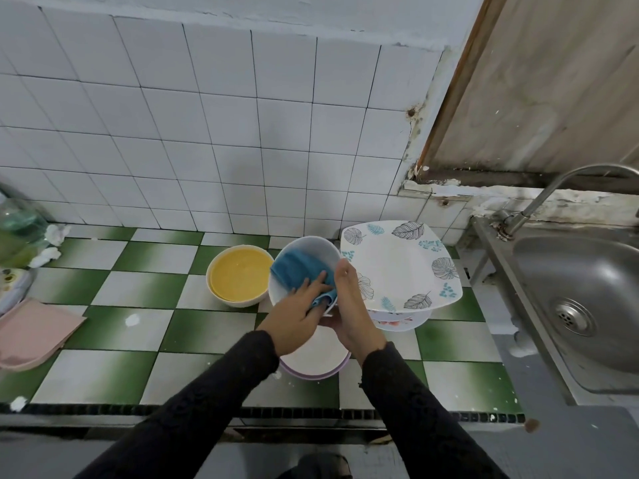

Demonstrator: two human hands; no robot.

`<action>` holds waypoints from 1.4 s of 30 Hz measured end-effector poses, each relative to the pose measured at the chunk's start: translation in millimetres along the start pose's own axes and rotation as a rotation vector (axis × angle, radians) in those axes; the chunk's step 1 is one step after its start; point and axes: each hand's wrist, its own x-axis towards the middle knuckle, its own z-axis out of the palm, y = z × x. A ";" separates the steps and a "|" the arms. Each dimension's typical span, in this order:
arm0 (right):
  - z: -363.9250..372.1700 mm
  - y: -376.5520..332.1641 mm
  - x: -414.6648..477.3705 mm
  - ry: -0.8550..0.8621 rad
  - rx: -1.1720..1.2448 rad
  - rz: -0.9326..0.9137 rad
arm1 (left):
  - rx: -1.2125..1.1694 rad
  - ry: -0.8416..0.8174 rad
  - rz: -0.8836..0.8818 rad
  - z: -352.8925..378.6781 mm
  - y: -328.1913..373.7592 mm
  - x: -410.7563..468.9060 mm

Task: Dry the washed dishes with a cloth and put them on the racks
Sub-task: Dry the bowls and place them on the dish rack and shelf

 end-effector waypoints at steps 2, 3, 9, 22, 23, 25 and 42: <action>-3.9 1.0 0.9 -0.009 0.025 -0.009 | 0.028 -0.084 0.018 -7.2 -7.7 3.0; -6.2 -1.1 0.5 -0.028 0.045 -0.012 | 0.079 -0.093 0.046 -13.5 -11.5 4.4; -6.6 -23.8 -1.1 -0.085 -0.005 -0.009 | 0.515 -0.015 0.185 -17.0 -21.1 11.5; -20.4 -15.4 -4.8 -0.054 0.022 0.050 | 0.367 -0.032 0.153 -23.9 -0.9 1.4; -21.9 -12.6 -4.1 -0.065 0.042 0.067 | 0.373 -0.085 0.146 -29.9 1.5 3.2; -24.0 -8.3 -4.2 -0.095 0.085 0.091 | 0.370 -0.179 0.143 -41.9 6.2 6.3; -24.1 1.6 2.0 -0.099 0.193 0.131 | 0.428 0.461 0.263 -43.4 14.8 5.8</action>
